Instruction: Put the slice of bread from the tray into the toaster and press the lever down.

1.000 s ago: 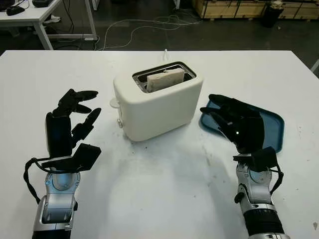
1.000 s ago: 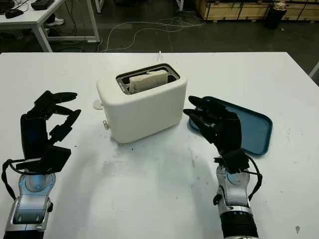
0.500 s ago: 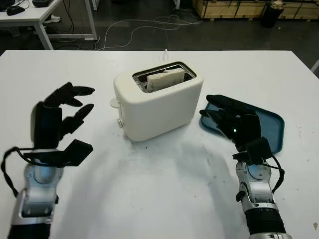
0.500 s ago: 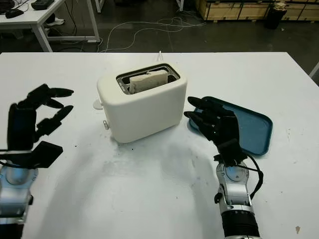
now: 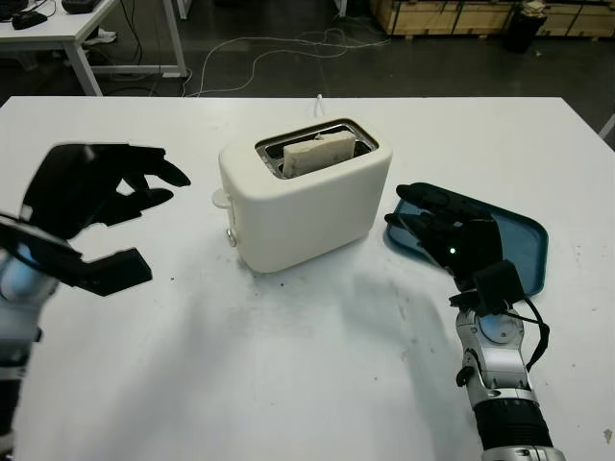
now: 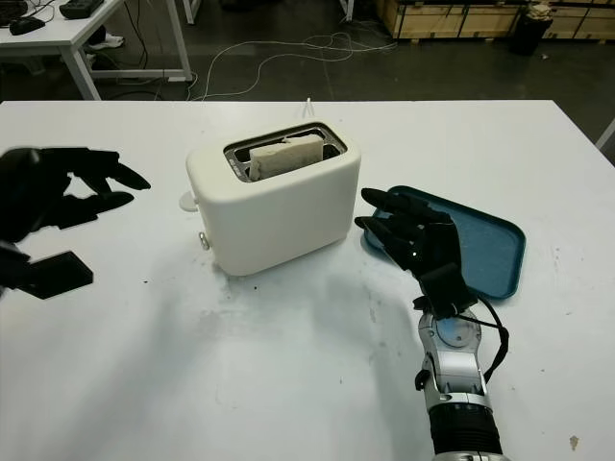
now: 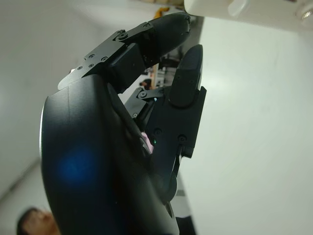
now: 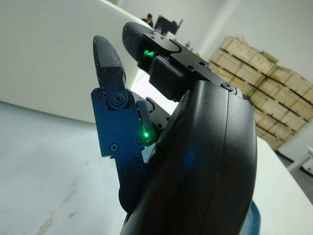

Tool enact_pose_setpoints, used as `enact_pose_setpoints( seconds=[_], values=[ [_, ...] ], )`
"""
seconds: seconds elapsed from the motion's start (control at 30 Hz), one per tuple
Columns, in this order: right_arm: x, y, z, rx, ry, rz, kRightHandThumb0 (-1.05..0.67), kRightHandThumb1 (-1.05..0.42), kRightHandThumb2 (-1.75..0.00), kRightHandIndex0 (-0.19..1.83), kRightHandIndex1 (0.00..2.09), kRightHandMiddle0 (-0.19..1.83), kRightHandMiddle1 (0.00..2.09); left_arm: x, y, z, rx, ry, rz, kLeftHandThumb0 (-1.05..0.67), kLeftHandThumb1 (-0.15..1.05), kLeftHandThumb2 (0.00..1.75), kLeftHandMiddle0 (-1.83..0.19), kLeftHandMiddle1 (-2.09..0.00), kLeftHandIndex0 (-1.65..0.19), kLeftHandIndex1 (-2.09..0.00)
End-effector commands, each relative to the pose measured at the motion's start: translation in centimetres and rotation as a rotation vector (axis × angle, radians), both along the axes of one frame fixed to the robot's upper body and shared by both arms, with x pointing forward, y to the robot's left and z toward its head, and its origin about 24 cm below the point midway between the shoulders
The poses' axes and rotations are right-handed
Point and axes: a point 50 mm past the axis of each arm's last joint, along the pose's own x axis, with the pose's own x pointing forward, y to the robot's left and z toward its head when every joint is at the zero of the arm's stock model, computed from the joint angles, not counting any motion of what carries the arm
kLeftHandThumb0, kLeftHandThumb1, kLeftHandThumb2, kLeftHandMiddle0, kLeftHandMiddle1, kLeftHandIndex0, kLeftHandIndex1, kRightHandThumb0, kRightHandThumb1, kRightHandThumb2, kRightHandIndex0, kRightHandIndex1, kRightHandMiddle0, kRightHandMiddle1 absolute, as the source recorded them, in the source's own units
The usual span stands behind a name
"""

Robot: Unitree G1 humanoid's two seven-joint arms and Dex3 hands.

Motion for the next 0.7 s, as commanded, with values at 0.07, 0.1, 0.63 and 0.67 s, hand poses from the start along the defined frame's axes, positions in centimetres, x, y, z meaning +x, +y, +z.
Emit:
enact_pose_setpoints(
  seconds=[0.07,0.1,0.63,0.67],
  values=[
    [0.2,0.3,0.1,0.001,0.013,0.009,-0.46,-0.89,0.00,1.11,0.15,1.03,0.00,0.8,-0.4,1.5,0.128,0.017,-0.046,-0.26,0.89,0.00,-1.00,-0.82,-1.12,-0.22],
    [0.2,0.3,0.1,0.000,0.014,0.010,-0.45,-0.89,0.00,1.12,0.15,1.03,0.00,1.0,-0.5,1.7,0.146,0.016,-0.052,-0.26,0.89,0.00,-1.02,-0.80,-1.14,-0.20],
    [0.1,0.6,0.0,0.002,0.021,0.026,-0.45,-0.89,0.00,1.12,0.13,1.03,0.00,3.3,-2.2,0.3,0.171,0.001,-0.134,-0.28,0.81,0.00,-1.12,-0.85,-1.26,-0.05],
    [0.1,0.6,0.0,0.003,0.019,0.028,-0.45,-0.90,0.00,1.12,0.13,1.03,0.00,3.3,-2.3,0.2,0.173,-0.001,-0.133,-0.28,0.80,0.00,-1.12,-0.87,-1.27,-0.05]
  ],
)
